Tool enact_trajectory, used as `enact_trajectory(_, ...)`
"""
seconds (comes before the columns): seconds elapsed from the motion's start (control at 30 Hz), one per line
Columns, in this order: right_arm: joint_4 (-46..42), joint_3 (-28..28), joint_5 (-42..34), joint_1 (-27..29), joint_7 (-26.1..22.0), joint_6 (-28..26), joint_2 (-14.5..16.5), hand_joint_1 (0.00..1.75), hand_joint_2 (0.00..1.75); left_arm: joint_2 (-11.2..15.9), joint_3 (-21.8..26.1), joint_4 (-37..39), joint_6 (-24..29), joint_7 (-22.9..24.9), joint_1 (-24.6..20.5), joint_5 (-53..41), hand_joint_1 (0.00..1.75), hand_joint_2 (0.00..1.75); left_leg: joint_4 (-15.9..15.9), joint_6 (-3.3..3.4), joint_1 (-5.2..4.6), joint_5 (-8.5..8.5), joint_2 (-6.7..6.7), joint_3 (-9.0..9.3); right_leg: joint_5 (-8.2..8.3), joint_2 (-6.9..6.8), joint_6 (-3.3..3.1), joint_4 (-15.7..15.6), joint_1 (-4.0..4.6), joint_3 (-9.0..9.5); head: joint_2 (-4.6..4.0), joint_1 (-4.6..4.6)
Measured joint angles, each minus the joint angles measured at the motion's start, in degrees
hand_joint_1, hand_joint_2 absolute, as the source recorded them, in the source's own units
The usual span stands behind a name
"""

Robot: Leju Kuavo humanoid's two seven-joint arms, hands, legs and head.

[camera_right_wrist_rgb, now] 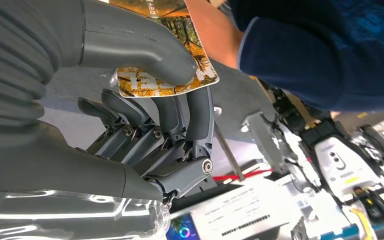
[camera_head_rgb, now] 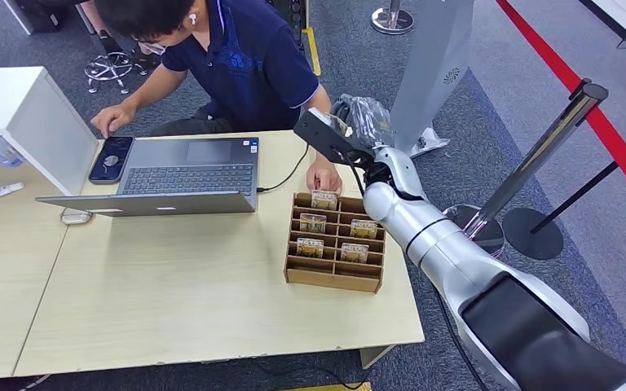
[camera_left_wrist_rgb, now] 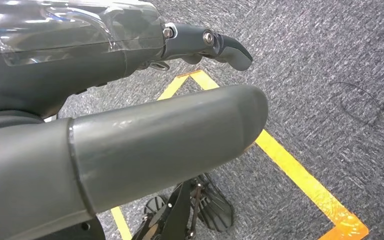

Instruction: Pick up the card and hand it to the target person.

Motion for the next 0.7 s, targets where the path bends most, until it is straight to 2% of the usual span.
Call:
enact_trajectory(0.33,6.59,-0.05,-1.31,0.4,-1.09,-0.34,1.87,1.75,1.75,0.02,0.0,0.0,-0.02,0.2,0.02,-0.19,0.0,0.0,0.0,0.0,0.0,0.0,0.01,0.0,0.0,0.01,0.0,0.0,0.0,-0.01,0.0,0.01)
enact_trajectory(0.7,9.05,-0.06,-1.47,1.08,-1.84,-0.9,3.28,1.75,1.75,0.07,0.0,0.0,0.0,0.14,0.03,-0.17,0.0,0.0,0.0,0.0,0.0,0.0,0.01,0.0,0.0,0.02,0.0,0.0,0.0,-0.01,0.0,0.01)
